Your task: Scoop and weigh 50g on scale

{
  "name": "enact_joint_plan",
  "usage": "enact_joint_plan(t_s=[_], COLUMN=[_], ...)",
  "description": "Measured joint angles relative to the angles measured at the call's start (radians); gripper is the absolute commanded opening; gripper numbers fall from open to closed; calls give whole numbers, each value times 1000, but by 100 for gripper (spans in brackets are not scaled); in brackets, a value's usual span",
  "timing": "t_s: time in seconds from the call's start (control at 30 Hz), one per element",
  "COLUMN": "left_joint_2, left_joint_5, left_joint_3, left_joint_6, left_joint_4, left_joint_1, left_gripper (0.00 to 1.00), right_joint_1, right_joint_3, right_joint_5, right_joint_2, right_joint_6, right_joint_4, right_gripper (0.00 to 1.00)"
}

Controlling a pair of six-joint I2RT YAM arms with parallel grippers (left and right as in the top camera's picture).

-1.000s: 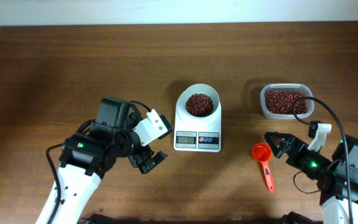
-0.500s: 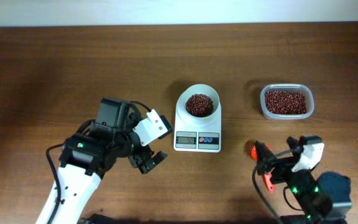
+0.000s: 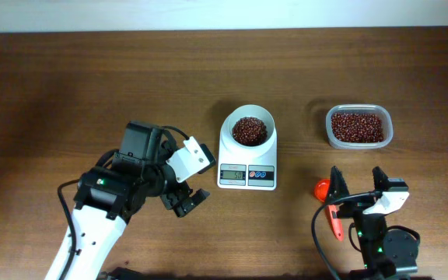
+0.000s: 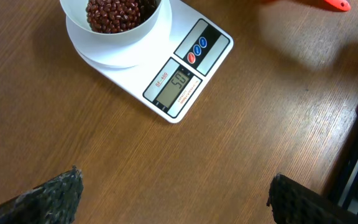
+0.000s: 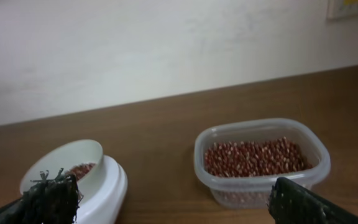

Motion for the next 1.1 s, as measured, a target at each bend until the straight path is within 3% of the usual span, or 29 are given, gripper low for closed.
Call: enact_joint_plan(t_s=[0.13,0.33,1.1], left_joint_2=[0,0,0], left_joint_5=[0,0,0], left_joint_3=[0,0,0], left_joint_6=[0,0,0], left_joint_4=[0,0,0], left_joint_1=[0,0,0], left_gripper=[99,99,99], right_joint_1=[-32,-32,-32], right_joint_3=[-64,-68,-68], right_joint_5=[7,7,7], right_joint_2=[0,0,0], right_joint_6=[-13,-172,-197], right_joint_4=[55,58,58], right_gripper=[99,99,99])
